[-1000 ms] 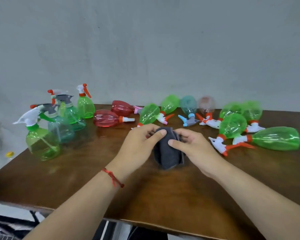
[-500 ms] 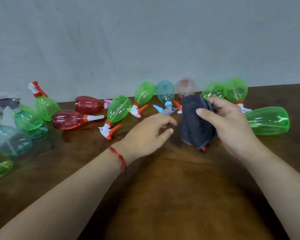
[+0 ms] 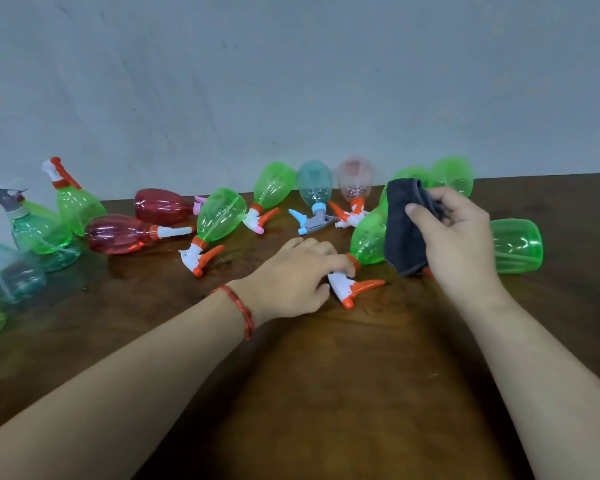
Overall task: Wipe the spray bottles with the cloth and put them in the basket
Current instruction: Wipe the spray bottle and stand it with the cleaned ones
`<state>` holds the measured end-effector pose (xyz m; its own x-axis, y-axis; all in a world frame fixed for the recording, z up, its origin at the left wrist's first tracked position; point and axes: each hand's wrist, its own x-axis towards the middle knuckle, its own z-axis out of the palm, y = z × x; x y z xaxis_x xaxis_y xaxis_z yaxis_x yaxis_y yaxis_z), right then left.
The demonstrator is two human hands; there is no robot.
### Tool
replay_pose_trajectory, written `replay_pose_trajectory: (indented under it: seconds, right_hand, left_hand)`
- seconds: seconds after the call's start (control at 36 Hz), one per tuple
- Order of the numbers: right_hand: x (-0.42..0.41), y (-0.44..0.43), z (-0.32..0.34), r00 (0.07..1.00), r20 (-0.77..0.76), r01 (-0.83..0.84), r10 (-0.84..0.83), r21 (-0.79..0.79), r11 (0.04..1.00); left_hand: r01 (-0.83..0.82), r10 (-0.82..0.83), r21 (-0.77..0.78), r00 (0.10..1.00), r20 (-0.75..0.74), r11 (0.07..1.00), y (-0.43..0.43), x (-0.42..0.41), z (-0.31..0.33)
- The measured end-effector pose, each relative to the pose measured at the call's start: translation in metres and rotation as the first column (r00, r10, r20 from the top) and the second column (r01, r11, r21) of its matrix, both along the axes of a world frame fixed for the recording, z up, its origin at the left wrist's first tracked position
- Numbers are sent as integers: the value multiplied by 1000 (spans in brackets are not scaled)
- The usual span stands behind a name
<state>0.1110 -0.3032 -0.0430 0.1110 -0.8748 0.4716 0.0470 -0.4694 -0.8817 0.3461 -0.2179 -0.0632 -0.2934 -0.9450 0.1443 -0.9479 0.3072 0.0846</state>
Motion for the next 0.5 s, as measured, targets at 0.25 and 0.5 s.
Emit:
replay_pose_trajectory:
  seconds: [0.25,0.5]
  right_hand:
    - [4,5,-5,998,-40,-43,43,7,999]
    - [10,12,-10,994,-84,-72,72,-2,997]
  left_hand:
    - [-51,51,17,999,4,999,43,24,1]
    - [-151,160,-96,982,104,984,82,15,8]
